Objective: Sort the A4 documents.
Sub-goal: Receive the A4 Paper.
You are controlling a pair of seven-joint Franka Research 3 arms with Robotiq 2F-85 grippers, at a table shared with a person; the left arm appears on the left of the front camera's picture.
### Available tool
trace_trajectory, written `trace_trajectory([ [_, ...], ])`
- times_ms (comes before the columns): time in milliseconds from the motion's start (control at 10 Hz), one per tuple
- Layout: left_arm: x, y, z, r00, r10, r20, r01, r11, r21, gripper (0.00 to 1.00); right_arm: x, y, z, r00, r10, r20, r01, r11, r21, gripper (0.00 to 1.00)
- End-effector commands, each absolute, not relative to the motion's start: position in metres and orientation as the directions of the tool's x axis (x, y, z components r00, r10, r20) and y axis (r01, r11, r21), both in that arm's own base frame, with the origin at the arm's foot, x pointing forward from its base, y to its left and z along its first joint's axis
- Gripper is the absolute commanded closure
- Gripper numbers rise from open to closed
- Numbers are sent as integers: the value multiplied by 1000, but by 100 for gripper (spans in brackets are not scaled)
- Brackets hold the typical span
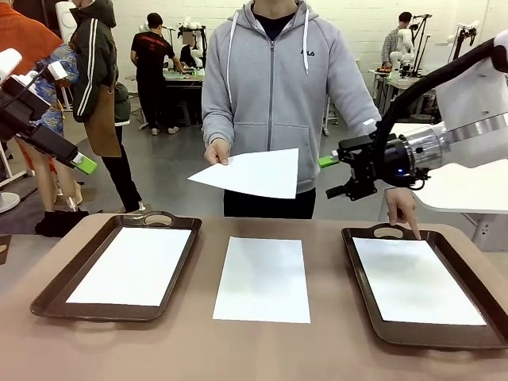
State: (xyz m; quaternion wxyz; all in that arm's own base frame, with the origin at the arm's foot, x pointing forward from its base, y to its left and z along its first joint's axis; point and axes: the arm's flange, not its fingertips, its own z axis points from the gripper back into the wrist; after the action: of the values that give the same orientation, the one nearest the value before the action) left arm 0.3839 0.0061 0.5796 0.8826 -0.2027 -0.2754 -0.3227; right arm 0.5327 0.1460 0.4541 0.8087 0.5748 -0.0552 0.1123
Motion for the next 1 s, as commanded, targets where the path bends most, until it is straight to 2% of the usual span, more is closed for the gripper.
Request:
trace_trajectory([
  [0, 382, 6, 579, 639, -457, 618, 683, 708, -182, 0, 542, 168, 450, 981, 31, 190, -190, 302, 934, 0],
  [500, 382, 6, 579, 639, -457, 618, 683, 708, -182, 0, 547, 200, 429, 979, -103, 173, -144, 247, 958, 0],
  [900, 382, 6, 579, 639, -457, 618, 683, 708, -182, 0, 550, 229, 424, 984, -115, 140, -112, 219, 969, 0],
])
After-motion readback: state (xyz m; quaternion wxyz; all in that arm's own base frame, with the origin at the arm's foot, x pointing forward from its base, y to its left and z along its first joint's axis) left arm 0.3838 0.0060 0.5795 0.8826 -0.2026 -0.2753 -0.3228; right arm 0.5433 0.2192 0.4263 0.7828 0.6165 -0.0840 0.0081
